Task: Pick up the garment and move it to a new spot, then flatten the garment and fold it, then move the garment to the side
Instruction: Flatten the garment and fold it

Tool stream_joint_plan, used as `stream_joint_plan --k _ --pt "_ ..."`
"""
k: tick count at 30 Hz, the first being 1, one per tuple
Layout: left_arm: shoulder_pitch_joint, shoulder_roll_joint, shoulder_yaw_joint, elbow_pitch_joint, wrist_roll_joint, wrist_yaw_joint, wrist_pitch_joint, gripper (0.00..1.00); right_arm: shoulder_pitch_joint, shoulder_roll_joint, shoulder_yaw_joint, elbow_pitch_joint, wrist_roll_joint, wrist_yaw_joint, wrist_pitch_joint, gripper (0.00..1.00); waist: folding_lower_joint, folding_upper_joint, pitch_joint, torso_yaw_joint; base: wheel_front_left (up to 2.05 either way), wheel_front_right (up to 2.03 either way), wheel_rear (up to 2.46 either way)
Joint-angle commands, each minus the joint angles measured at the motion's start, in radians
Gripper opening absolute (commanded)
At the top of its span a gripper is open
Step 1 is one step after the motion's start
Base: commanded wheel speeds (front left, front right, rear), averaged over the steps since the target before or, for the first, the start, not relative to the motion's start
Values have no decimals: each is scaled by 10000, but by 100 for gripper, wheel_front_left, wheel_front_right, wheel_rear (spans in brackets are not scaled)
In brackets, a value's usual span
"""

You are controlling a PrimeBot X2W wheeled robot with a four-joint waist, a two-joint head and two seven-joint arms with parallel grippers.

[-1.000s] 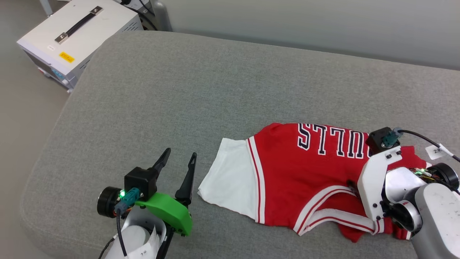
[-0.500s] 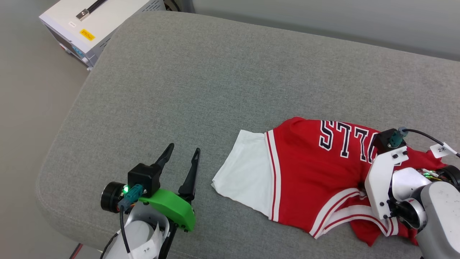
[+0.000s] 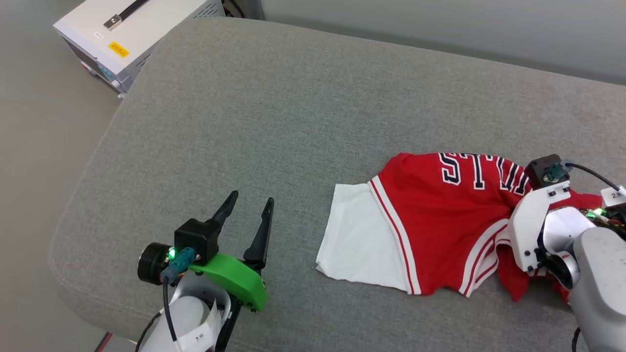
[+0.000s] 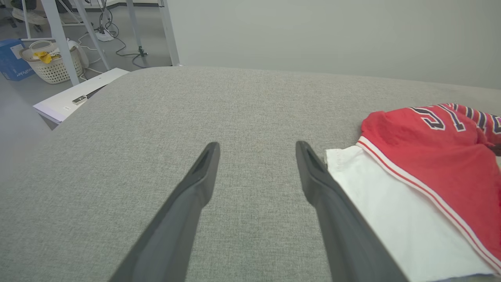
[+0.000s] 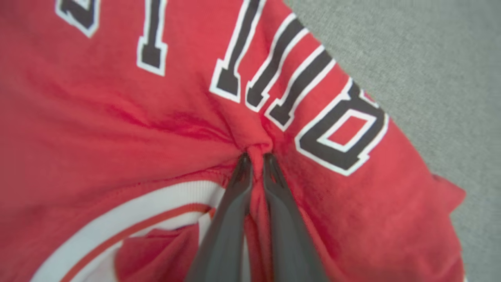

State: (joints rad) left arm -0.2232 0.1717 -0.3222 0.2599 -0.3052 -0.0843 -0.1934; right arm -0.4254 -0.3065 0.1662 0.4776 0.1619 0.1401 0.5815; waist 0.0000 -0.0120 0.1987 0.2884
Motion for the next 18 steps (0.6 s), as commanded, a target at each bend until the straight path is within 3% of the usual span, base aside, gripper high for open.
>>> stream_joint_plan --k 1,6,10,11,12,13,18 --pt "-144 64 -25 -28 -86 -17 -41 100 -233 -136 -143 408 -155 -94 -216 0 0 120 10 3 0 0 0" --pt "-185 114 -73 -71 -114 -2 -26 100 -1106 -79 -344 1336 -415 -94 -1118 0 0 120 56 31 0 0 0" --pt "-198 142 -87 -93 -130 35 -39 100 -1246 111 -134 2025 -326 -94 -1187 0 0 120 69 13 0 0 0" --pt "-187 143 -91 -90 -138 51 -43 100 -1253 148 -54 2157 -272 -94 -1254 7 0 120 56 -8 0 0 0" --pt "-175 145 -93 -84 -146 65 -45 100 -1264 176 -12 2235 -216 -94 -1358 77 0 120 39 -34 0 0 0" --pt "-154 147 -90 -71 -157 87 -48 100 -1274 211 31 2314 -149 -94 -1502 100 0 120 -5 -81 0 0 0" --pt "-71 166 -94 2 -233 126 -55 100 -1263 176 160 2343 149 -94 -2172 100 0 120 -340 -371 0 0 0"
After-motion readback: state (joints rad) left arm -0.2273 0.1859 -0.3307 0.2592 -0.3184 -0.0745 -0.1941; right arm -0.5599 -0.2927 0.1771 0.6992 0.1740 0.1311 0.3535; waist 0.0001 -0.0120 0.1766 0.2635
